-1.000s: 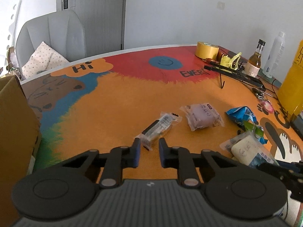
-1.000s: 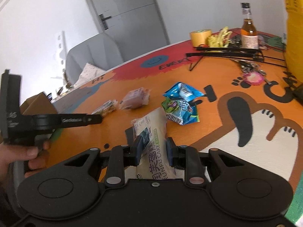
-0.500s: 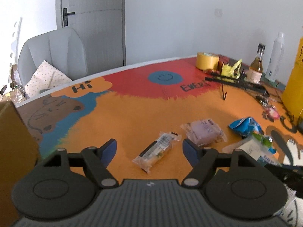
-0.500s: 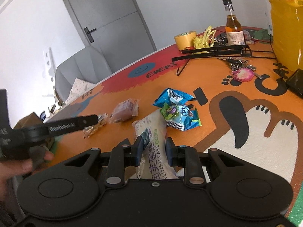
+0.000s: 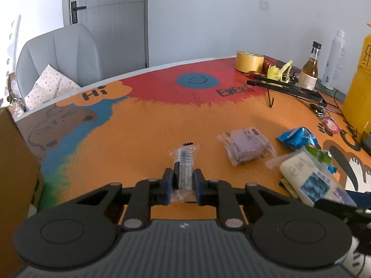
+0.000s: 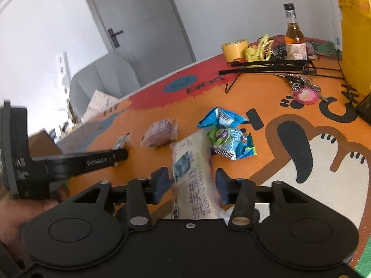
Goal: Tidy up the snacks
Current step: 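Carry both packets over the cardboard box and open both grippers to drop them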
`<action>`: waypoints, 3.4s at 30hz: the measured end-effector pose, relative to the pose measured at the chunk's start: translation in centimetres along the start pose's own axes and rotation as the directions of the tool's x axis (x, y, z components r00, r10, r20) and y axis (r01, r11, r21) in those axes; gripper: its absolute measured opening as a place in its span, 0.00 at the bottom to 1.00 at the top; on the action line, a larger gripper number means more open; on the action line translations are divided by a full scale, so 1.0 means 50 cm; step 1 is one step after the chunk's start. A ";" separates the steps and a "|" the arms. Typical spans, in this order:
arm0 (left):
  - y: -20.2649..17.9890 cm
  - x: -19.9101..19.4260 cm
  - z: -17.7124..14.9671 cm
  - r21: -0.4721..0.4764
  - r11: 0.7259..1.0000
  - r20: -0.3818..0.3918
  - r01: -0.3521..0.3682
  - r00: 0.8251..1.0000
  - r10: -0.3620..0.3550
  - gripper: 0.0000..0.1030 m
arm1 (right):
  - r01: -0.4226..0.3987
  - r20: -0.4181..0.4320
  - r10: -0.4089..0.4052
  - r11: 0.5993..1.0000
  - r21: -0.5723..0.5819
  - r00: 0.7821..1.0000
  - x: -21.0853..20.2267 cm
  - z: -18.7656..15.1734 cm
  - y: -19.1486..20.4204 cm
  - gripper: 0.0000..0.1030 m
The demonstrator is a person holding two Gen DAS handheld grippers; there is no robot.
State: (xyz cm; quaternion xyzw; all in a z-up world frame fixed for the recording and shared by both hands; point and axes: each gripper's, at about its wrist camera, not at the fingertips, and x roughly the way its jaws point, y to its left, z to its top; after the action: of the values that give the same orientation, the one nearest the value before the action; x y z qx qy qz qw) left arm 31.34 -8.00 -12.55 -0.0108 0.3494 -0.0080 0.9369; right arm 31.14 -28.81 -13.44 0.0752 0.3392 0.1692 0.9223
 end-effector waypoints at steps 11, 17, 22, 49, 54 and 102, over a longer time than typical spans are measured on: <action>0.018 -0.066 -0.019 -0.017 1.000 0.003 0.023 1.000 -0.023 0.17 | 0.064 0.000 -0.064 0.988 -0.142 0.998 0.012 -0.015 0.043 0.29; 0.028 -0.105 -0.012 -0.022 0.999 0.033 0.034 0.999 -0.033 0.17 | 0.041 0.014 -0.039 0.992 -0.123 0.999 0.001 -0.011 0.061 0.26; 0.042 -0.145 0.002 -0.036 0.999 0.067 0.038 0.997 -0.036 0.17 | 0.018 0.048 -0.013 0.993 -0.120 0.999 -0.016 0.002 0.084 0.25; 0.196 -0.306 0.034 -0.142 0.990 0.200 -0.025 0.978 0.054 0.17 | -0.166 0.131 0.192 0.968 -0.187 0.973 -0.034 0.081 0.259 0.25; 0.251 -0.326 0.025 -0.184 0.981 0.204 -0.055 0.975 0.092 0.17 | -0.193 0.127 0.223 0.958 -0.212 0.966 -0.028 0.083 0.308 0.25; 0.453 -0.402 -0.029 -0.355 0.914 0.203 -0.197 0.938 0.281 0.91 | -0.358 0.005 0.367 0.910 -0.209 0.930 0.028 0.080 0.512 0.53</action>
State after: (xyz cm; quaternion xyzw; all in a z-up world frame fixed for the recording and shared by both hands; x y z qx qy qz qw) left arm 15.38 15.08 -1.09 -0.1250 0.2239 0.1675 0.9519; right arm 28.06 -4.56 -4.77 0.0453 0.2799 0.3697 0.8848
